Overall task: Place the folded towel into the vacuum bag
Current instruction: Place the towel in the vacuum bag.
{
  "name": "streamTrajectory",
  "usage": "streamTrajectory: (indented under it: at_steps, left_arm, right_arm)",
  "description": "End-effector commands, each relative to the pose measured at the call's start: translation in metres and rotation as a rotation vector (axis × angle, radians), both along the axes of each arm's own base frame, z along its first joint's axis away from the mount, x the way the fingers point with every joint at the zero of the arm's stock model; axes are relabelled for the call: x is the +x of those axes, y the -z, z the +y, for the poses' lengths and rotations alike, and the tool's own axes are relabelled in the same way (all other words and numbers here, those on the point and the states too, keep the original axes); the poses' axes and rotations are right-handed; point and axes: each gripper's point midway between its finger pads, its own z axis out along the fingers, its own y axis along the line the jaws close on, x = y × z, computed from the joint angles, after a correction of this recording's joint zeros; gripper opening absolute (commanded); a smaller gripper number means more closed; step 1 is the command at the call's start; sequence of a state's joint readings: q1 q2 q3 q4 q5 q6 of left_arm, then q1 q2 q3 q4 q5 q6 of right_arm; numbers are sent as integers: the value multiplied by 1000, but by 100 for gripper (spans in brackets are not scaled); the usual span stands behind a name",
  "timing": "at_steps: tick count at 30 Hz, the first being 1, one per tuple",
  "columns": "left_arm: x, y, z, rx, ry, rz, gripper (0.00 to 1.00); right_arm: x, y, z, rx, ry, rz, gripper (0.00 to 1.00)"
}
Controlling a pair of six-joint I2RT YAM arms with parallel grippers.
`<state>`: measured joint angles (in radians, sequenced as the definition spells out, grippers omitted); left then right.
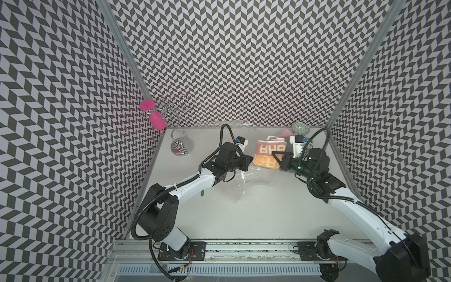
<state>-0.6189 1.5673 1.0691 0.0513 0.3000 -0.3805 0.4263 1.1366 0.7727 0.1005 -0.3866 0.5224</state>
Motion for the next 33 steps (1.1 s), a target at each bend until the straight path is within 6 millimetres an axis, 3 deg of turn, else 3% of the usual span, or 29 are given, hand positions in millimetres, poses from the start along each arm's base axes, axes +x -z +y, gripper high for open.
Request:
streamTrajectory:
  at_steps: [1,5,8,13,16,22,25,28,33]
  left_arm:
    - [3,-41,-1,-75,33,-52,0]
    - [-3,-62,-1,-109,66,-76,0]
    - [-9,-81,-4,-143,103,-105,0]
    - [-29,-105,-14,-206,225,-133,0]
    - [-33,-101,-18,-207,243,-124,0]
    - [-39,-77,-41,-176,253,-95,0]
    - [-45,-76,-55,-162,287,-110,0]
    - [-49,-83,-59,-169,320,-131,0]
    - [-65,-101,-58,-200,389,-177,0]
  right_arm:
    - [2,32,11,-2,-14,31,0]
    - [15,79,5,-53,58,134,0]
    - [23,104,-2,-100,113,184,0]
    - [35,121,-29,-190,276,229,0]
    - [40,112,-35,-189,318,208,0]
    - [38,49,10,6,103,61,0]
    - [42,33,24,56,89,33,0]
    - [54,37,27,83,139,62,0]
    - [76,64,24,130,244,144,0]
